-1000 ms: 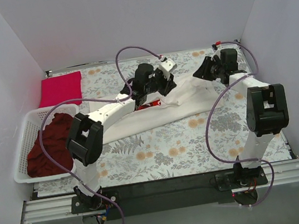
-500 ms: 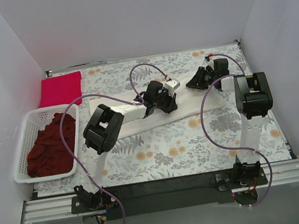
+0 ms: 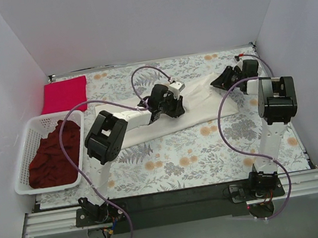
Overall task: Fold and stack the t-shirts
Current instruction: Fold the tshirt
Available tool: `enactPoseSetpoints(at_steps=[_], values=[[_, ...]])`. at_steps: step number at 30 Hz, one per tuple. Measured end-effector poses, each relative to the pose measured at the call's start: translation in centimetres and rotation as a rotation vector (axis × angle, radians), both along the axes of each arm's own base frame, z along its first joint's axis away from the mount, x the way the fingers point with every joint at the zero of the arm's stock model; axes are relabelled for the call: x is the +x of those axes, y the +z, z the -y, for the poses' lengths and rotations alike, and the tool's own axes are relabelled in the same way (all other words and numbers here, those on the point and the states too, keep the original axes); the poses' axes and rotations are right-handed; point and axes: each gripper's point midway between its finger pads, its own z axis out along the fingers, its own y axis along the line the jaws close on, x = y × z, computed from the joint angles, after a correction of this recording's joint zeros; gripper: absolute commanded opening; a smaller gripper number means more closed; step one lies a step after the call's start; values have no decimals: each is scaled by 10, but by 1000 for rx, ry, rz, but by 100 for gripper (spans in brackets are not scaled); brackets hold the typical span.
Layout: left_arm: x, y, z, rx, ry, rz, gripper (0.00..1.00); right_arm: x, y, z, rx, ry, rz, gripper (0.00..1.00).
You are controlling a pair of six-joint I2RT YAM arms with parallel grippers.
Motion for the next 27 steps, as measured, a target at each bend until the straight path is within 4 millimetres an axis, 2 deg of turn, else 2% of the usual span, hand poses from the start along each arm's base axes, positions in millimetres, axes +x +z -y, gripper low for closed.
enactPoseSetpoints(at_steps=[2,4,8,11,13,19,27], values=[[-4,9,-2,-16,5,-7,34,-1,10,-3,-1,7,18,33],[-7,26,-1,-45,19,-7,45,-5,25,-10,-2,22,42,33],[0,65,1,-120,99,8,45,-15,56,-26,-4,63,105,33],[8,81,-3,-168,214,-21,42,-20,67,-38,-4,95,134,33],[13,81,-5,-193,297,-68,42,-23,67,-46,-4,114,139,34],[16,63,-19,-193,491,-203,41,-29,60,-60,0,148,125,33],[20,50,-27,-175,611,-279,41,-32,39,-68,8,169,79,33]])
